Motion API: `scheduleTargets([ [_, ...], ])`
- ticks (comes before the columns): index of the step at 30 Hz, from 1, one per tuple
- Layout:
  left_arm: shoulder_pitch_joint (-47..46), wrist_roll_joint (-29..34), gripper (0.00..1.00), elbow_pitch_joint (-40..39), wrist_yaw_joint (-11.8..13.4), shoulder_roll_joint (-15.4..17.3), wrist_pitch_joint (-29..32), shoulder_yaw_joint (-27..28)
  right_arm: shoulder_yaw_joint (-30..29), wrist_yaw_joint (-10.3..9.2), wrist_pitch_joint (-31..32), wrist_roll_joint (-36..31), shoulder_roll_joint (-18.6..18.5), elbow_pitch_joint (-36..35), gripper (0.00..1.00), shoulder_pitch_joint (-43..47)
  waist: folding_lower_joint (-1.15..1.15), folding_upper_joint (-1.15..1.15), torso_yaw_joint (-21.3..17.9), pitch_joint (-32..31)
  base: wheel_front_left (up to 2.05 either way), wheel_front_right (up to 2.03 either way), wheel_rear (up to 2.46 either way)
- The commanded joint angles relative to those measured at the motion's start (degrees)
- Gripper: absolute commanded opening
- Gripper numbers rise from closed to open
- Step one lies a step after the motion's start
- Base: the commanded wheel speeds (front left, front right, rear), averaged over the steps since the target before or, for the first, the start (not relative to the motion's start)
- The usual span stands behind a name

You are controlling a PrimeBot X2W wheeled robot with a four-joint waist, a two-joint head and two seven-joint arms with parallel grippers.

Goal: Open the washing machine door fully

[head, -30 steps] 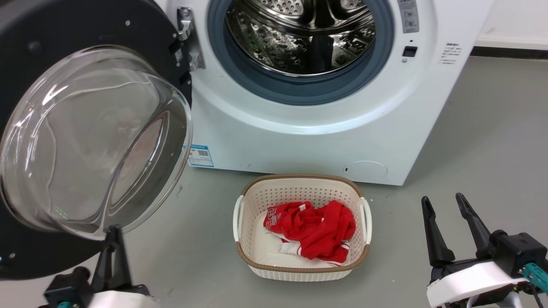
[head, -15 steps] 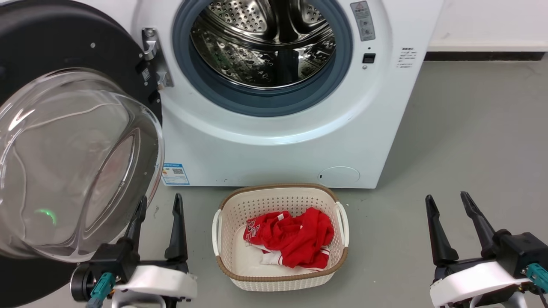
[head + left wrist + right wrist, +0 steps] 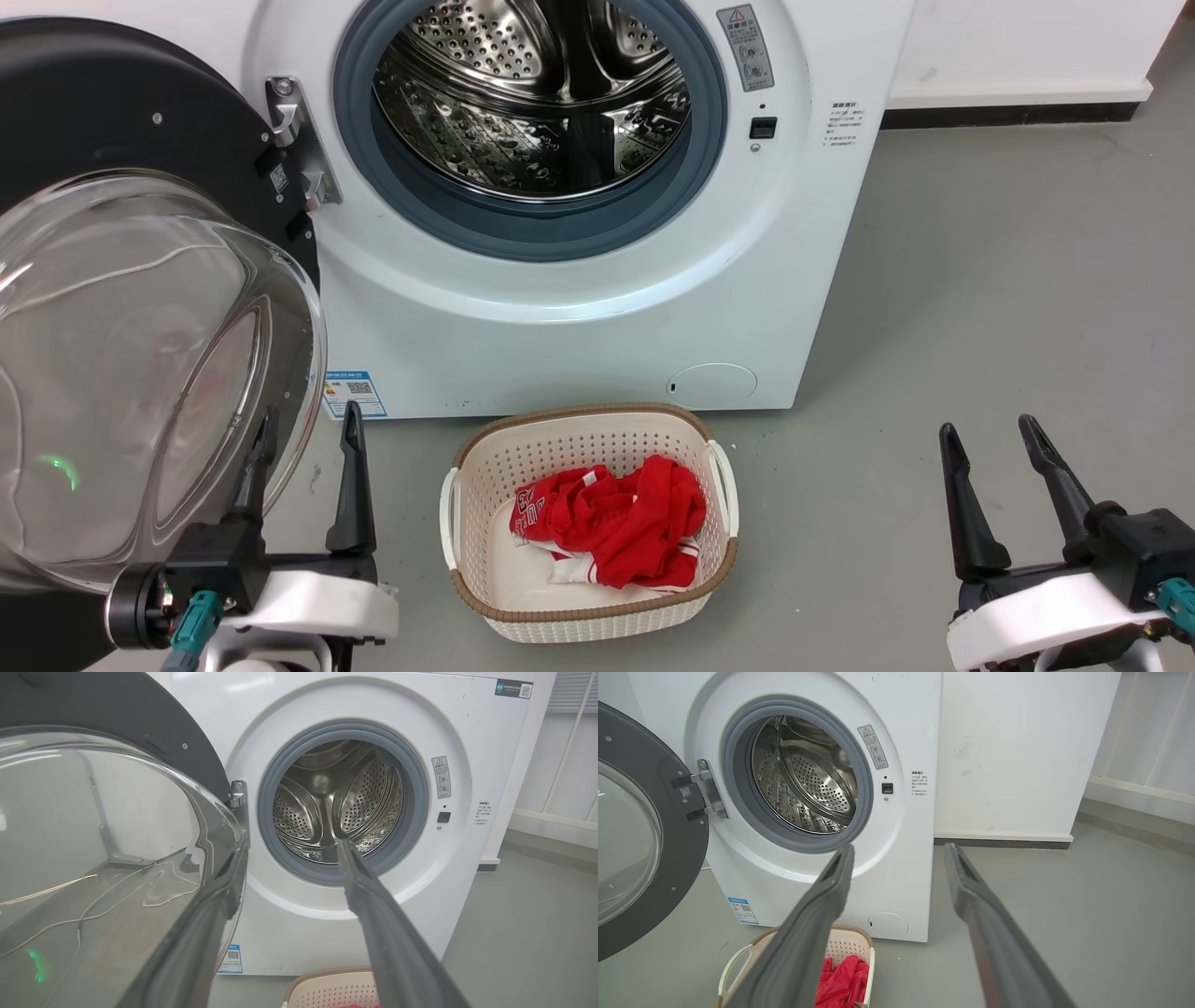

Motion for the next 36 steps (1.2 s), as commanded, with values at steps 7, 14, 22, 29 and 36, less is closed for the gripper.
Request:
scheduleTargets([
  [7, 1.5, 1.2, 1.00, 0.3, -1.0, -0.7, -0.3, 0.8, 0.0, -0.04, -0.1, 0.4, 0.1, -0.3, 1.00, 0.5, 0.00, 0.00, 0.2, -0.2, 0.00, 0.00, 0.00],
  [14, 1.4, 2.1, 1.00, 0.4, -1.6, -1.5, -0.3, 1.6, 0.3, -0.04, -0.2, 0.5, 0.1, 0.1, 1.00, 0.3, 0.00, 0.00, 0.3, -0.1, 0.00, 0.00, 0.00],
  [22, 1.2, 2.5, 1.00, 0.7, -2.2, -1.8, -0.3, 2.4, 0.4, -0.04, -0.3, 0.8, 0.1, 0.4, 1.00, 0.2, 0.00, 0.00, 0.1, 0.1, 0.00, 0.00, 0.00],
  [29, 0.7, 1.0, 0.00, 2.3, -2.5, -2.1, 0.9, 3.0, 0.7, 0.00, -0.1, 2.1, 0.0, 1.3, 0.00, 0.5, 0.00, 0.00, 0.1, 0.3, 0.00, 0.00, 0.00],
  [36, 0.1, -7.2, 0.00, 3.4, -3.1, -2.3, 3.2, 3.7, 0.7, 0.00, 0.7, 11.4, -0.6, 3.1, 0.00, -0.6, 0.00, 0.00, 0.2, 0.2, 0.00, 0.00, 0.00],
])
